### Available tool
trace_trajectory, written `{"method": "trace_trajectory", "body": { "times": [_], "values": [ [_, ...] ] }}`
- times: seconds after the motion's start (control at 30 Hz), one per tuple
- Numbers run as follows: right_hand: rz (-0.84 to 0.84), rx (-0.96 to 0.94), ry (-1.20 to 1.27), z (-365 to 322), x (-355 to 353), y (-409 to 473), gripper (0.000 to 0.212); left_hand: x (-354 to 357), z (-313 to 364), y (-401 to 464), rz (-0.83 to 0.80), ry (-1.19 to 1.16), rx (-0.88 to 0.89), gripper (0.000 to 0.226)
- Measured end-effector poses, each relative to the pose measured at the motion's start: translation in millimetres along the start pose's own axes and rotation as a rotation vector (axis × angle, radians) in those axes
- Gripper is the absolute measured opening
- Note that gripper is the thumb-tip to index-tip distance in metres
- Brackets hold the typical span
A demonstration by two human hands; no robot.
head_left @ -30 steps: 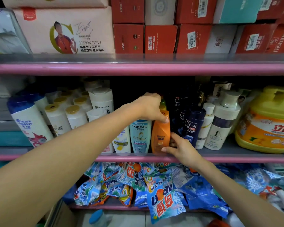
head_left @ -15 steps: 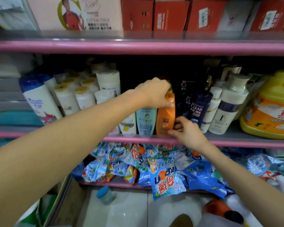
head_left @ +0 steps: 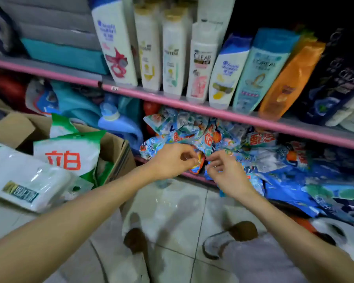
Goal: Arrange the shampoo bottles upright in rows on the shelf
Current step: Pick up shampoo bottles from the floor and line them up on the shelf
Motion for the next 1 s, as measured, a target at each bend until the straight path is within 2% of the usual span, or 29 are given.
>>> {"method": "trace_trajectory", "body": {
  "times": [0.13,0.3,0.37,0.53,0.73,0.87,1.0],
  "values": [
    [-0.200,0.035,-0.112,29.4,83.4,38.8,0.025,25.4,-106.6,11.8,-0.054,0.258,-0.229,0.032],
    [-0.361,0.029,-0.286,68.3,164.2,99.5,0.036,45.9,-209.8,35.4,-0.095,0.246,-0.505,0.068],
    [-0.401,0.002,-0.357,84.3,190.4,118.7,0.047,54.4,-235.9,48.5,-0.111,0.264,-0.573,0.074],
    [-0.428,-0.031,-0.404,124.5,234.7,146.1,0.062,92.6,-276.2,82.4,-0.205,0.278,-0.552,0.070],
    [-0.341,-0.068,-0.225,145.8,249.6,164.4,0.060,113.4,-287.6,100.2,-0.133,0.261,-0.465,0.054],
    [-0.326,-0.058,-0.173,136.7,240.0,165.0,0.054,100.4,-280.4,99.4,-0.151,0.245,-0.463,0.051],
    [-0.412,-0.044,-0.134,102.4,210.7,156.5,0.056,71.4,-248.8,81.6,-0.077,0.071,-0.416,0.053]
  ]
}}
Point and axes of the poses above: each hand's wrist, its own y-axis towards the middle knuckle, its own x-axis out of the palm, z = x × y, the point moved 4 cm from there along y, towards the middle knuckle, and after that the axes turned 4 degrees about -z, right-handed, at the moved point
